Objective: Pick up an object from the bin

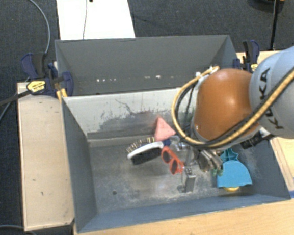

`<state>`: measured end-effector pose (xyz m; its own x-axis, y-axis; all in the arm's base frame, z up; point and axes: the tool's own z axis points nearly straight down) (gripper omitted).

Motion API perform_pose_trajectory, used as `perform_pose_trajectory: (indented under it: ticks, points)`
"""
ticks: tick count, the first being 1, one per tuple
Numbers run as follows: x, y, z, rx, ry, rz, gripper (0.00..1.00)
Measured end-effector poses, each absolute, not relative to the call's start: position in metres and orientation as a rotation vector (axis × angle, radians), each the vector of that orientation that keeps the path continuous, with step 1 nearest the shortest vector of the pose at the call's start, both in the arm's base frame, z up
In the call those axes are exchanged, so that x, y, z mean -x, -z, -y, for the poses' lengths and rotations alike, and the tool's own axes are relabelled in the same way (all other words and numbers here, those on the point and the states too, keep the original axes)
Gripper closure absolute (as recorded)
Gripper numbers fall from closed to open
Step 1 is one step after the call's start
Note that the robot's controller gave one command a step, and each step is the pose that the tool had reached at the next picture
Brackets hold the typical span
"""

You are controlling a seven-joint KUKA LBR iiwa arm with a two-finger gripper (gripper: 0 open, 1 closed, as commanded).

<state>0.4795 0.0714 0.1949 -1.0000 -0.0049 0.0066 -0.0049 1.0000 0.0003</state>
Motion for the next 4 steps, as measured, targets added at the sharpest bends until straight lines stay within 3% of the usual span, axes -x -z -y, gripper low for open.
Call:
perform_pose_trajectory:
  ticks: [1,3,4]
  points:
    - [-0.481,-0.199,-0.071,-0.005,0.001,3.143,0.0]
    - [-0.535,-0.158,-0.122,-0.204,0.008,3.136,0.0]
    - [-0.545,-0.14,-0.116,-0.147,-0.002,3.144,0.0]
